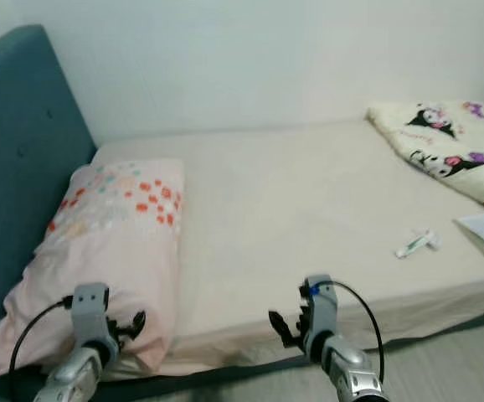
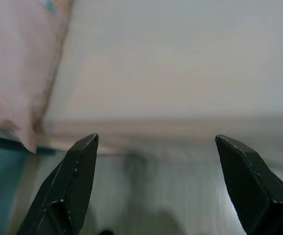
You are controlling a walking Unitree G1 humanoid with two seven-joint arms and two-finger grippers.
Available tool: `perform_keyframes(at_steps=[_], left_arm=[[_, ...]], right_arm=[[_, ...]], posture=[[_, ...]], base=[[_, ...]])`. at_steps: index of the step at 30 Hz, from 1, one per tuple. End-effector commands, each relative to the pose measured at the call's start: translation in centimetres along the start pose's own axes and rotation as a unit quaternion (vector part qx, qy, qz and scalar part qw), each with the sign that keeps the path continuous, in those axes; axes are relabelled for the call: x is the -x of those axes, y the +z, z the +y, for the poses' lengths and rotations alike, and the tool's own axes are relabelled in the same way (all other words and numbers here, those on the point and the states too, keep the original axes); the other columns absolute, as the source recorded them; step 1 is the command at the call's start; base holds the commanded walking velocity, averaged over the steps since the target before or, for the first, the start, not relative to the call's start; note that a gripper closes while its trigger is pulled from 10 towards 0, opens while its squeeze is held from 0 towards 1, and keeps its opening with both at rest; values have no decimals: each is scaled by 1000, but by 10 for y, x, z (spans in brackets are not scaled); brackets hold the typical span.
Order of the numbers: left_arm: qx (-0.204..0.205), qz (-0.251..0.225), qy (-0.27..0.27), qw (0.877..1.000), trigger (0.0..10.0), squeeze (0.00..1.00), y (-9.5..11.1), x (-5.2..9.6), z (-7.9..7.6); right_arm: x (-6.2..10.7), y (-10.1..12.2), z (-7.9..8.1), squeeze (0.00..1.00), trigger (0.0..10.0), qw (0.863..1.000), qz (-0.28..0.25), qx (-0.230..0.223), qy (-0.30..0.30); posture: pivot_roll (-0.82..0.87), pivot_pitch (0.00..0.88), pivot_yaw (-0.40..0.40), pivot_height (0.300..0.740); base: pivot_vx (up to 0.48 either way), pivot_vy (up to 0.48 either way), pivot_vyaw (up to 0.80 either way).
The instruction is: Clean up the room
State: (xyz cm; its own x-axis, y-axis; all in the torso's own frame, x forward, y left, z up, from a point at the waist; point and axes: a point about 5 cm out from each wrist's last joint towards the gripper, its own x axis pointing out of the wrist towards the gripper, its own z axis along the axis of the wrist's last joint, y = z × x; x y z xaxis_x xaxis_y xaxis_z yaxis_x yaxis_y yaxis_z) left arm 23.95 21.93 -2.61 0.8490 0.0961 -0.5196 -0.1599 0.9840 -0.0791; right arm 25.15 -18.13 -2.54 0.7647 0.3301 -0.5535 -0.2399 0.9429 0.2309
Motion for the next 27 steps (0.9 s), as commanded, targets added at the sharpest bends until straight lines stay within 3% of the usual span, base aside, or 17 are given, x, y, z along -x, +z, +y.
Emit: perform_keyframes(at_steps=[1,2,7,8,9,11,12,14,16,20,27], left_arm=[[-12,30,18,999,10000,0,-13,3,10],[-7,56,30,998,10000,0,-22,5,13],[-28,84,39,995,10000,0,-38,11,19],[-40,105,47,993,10000,0,-49,17,22],[-40,105,47,993,10000,0,-49,17,22],[-52,153,47,986,10000,0,-74,29,23],[-57,186,48,980,10000,0,-88,36,24],[-60,206,48,975,10000,0,-96,41,25],[-60,206,48,975,10000,0,-96,41,25],[-54,256,61,963,10000,0,-112,51,27],[-63,255,58,963,10000,0,-106,48,34]], right_arm=[[5,-14,-7,0,10000,1000,22,-4,-22],[7,-23,-9,0,10000,999,36,-8,-30],[14,-41,-15,0,10000,995,69,-22,-62],[21,-55,-21,0,10000,990,98,-30,-96],[21,-55,-21,0,10000,990,98,-30,-96],[35,-82,-26,0,10000,977,151,-47,-143],[41,-95,-25,0,10000,972,172,-54,-152],[45,-102,-24,0,10000,969,184,-59,-154],[45,-102,-24,0,10000,969,184,-59,-154],[49,-112,-21,0,10000,964,212,-37,-155],[42,-112,-11,0,10000,963,226,-8,-149]], posture=[[-72,0,-46,721],[-71,0,-48,726],[-70,0,-50,736],[-61,0,-53,740],[-61,0,-53,740],[-66,0,-50,740],[-61,0,-53,740],[-61,0,-52,740],[-61,0,-52,740],[-64,0,-42,740],[-56,0,-36,740]], base=[[-480,0,0],[-480,0,0],[-288,0,0],[0,0,0],[0,0,0],[0,0,0],[0,0,0],[0,0,0],[0,0,0],[0,-234,0],[0,-469,528]])
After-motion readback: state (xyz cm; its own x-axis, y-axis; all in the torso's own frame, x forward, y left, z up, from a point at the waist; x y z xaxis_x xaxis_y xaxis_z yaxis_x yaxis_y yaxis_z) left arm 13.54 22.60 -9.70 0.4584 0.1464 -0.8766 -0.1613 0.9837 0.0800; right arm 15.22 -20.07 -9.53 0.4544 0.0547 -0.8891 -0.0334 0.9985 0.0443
